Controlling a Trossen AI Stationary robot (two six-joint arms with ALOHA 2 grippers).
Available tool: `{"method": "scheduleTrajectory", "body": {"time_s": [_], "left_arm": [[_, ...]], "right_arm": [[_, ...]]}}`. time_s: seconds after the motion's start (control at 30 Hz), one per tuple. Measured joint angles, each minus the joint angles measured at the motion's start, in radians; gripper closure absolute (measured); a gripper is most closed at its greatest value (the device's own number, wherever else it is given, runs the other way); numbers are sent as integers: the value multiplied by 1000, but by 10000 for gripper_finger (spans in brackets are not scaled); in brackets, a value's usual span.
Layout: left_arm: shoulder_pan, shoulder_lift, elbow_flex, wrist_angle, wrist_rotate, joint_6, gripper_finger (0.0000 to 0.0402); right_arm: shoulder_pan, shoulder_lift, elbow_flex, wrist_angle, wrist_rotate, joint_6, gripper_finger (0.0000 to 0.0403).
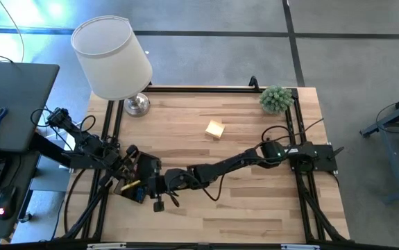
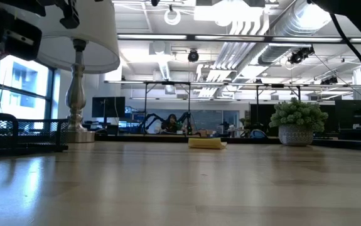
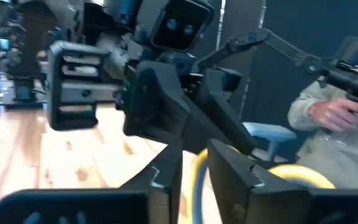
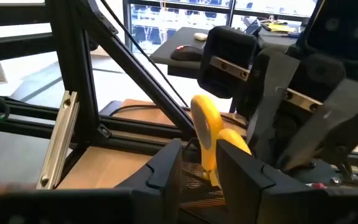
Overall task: Pick and place office supplies into organizer
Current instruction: Put the yellow scissors into the black desk organizer
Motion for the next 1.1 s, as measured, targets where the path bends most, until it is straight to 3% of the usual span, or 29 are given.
{"method": "scheduleTrajectory", "body": {"time_s": [0.33, 0.63, 0.97, 1.1], "left_arm": [[0, 0, 82, 25, -41, 28, 275], [0, 0, 224, 23, -7, 108, 270], [0, 0, 295, 23, -9, 187, 270], [0, 0, 331, 19, -7, 192, 270]], "right_arm": [[-8, 26, -2, 46, -21, 15, 308], [-11, 49, -3, 115, -29, -18, 308], [-33, 48, -3, 279, -84, -110, 308], [-34, 43, -3, 179, -80, -130, 308]]}}
